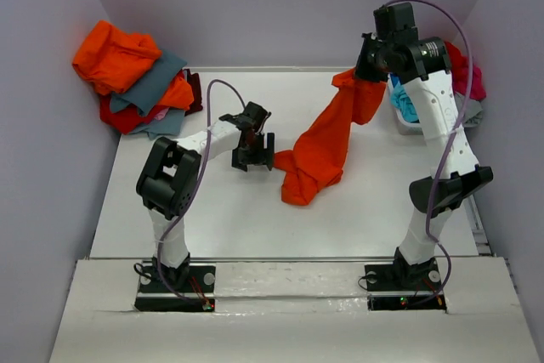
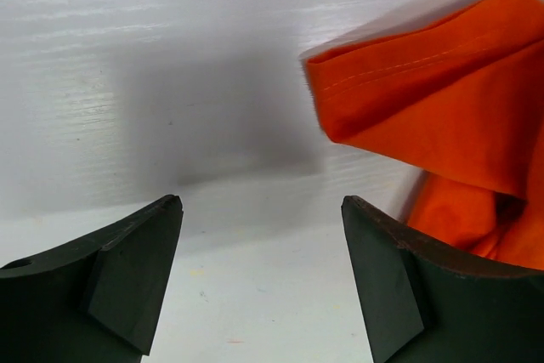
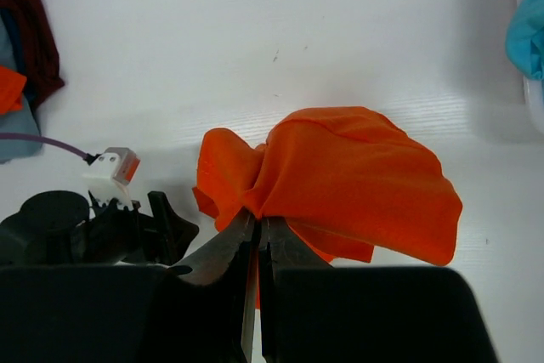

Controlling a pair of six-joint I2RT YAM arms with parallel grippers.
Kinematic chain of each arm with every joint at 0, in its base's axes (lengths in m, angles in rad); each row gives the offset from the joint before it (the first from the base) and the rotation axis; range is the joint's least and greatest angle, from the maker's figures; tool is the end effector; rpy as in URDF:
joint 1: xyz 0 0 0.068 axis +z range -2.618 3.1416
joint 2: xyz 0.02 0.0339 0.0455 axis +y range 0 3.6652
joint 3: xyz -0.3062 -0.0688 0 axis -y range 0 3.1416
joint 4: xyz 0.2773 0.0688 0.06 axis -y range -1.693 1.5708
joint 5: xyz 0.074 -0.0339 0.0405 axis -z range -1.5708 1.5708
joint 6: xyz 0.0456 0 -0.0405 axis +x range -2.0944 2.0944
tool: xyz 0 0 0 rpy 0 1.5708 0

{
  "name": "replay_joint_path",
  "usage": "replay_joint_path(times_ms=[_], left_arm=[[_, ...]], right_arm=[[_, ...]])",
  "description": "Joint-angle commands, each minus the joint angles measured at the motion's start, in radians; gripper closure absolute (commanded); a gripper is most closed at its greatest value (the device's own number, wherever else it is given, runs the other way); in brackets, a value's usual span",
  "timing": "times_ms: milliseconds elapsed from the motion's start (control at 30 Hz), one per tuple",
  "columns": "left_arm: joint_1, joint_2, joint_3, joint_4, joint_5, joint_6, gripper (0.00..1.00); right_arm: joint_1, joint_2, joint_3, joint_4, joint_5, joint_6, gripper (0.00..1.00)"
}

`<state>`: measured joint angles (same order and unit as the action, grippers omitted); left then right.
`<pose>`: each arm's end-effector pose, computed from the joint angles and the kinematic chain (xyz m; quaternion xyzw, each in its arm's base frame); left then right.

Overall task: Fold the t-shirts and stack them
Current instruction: Flatten the tshirt out

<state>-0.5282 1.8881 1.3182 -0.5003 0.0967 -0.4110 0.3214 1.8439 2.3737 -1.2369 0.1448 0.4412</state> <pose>0.3767 -0.2249 0.2006 0.0686 0.9653 -0.1537 0.1994 0.3836 0.1208 0.5229 0.0844 0.9024 0.0944 0.4119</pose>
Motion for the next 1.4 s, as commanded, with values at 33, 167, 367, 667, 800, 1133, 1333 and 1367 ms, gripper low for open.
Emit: replay_joint_path(times_ms=[33, 167, 367, 667, 800, 1133, 1333, 1367], left_arm=[[-0.013, 0.054, 0.056, -0.052, -0.022, 0.008, 0.13], [-0.013, 0.138, 0.151, -0.07, -0.003, 0.018, 0.12], [-0.023, 0.19, 0.246, -0.084, 0.02, 0.024, 0.12], [-0.032, 0.209, 0.234, -0.057, 0.121, 0.035, 0.26], [-0.032, 0.223, 0.23, -0.043, 0.182, 0.041, 0.41], [-0.041, 0.24, 0.216, -0.027, 0.218, 0.049, 0.77], [-0.041, 0.168, 0.204, -0.02, 0.114, 0.046, 0.94], [-0.041, 0.137, 0.2, -0.02, 0.086, 0.044, 0.94]], right_arm=[[-0.001, -0.028, -0.013, 0.043, -0.056, 0.007, 0.93], [-0.001, -0.048, -0.05, 0.059, -0.071, 0.01, 0.93], [-0.001, -0.057, -0.057, 0.039, -0.063, 0.005, 0.93], [-0.001, -0.074, -0.091, 0.045, -0.063, 0.004, 0.93], [-0.001, -0.069, -0.096, 0.051, -0.077, 0.005, 0.93], [-0.001, -0.086, -0.125, 0.06, -0.08, 0.008, 0.93], [-0.001, -0.097, -0.149, 0.062, -0.071, 0.005, 0.93], [-0.001, -0.1, -0.156, 0.062, -0.067, 0.004, 0.93]])
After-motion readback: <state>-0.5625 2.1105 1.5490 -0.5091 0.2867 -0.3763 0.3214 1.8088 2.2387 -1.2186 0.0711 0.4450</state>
